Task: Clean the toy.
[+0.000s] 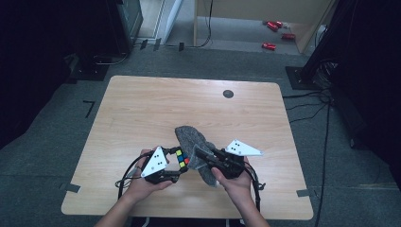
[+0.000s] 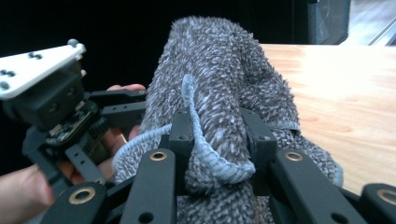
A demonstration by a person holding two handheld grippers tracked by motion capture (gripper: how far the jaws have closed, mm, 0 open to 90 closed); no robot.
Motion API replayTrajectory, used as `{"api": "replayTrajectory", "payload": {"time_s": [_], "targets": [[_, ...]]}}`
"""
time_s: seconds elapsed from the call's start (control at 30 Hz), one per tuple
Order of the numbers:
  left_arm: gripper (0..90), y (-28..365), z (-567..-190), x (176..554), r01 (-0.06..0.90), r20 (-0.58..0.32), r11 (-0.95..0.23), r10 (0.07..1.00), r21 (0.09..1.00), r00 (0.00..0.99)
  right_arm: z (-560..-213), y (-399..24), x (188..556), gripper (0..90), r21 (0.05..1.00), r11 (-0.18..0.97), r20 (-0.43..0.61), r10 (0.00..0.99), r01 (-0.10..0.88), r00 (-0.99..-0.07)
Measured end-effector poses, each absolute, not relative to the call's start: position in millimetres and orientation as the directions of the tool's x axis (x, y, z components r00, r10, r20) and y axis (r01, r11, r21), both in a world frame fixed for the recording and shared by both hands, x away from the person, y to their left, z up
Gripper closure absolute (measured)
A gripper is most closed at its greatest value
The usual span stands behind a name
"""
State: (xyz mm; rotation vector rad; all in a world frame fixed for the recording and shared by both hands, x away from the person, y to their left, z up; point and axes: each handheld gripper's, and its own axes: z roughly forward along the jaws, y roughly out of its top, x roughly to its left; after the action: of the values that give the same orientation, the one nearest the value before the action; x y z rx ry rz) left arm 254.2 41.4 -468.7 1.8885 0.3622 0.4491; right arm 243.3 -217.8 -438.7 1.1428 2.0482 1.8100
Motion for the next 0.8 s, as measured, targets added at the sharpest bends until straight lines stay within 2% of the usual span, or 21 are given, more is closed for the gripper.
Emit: {"api": "replayTrajectory", "payload": {"time_s": [0.07,0.17,0.23,0.33,0.4,0.6,0.8], "targets": [[34.5,44,-469,255,0.040,0.124,-0.335,0.452,0.941,0.883,-445,-221,247,70.7,0.886,-0.084,0.406,0.615,0.456,-0.676],[34.5,46,-469,256,0.046,0.121,-0.336,0.458,0.941,0.881,-454,-222,253,70.5,0.860,-0.070,0.436,0.616,0.505,-0.656],[34.9,45,-468,257,0.055,0.111,-0.329,0.464,0.943,0.879,-455,-221,254,70.5,0.860,-0.043,0.415,0.638,0.508,-0.649],[34.9,44,-469,259,0.060,0.130,-0.358,0.482,0.932,0.866,-446,-220,249,70.5,0.891,-0.018,0.349,0.667,0.454,-0.658],[34.9,43,-471,258,0.064,0.131,-0.367,0.482,0.928,0.866,-437,-217,243,70.5,0.913,-0.006,0.308,0.668,0.408,-0.678],[35.0,36,-468,252,0.024,0.171,-0.386,0.463,0.922,0.870,-438,-196,235,69.8,0.917,0.100,0.232,0.656,0.387,-0.718],[35.1,41,-466,254,0.031,0.161,-0.374,0.471,0.927,0.867,-441,-212,243,69.7,0.904,0.048,0.276,0.695,0.426,-0.664]]}}
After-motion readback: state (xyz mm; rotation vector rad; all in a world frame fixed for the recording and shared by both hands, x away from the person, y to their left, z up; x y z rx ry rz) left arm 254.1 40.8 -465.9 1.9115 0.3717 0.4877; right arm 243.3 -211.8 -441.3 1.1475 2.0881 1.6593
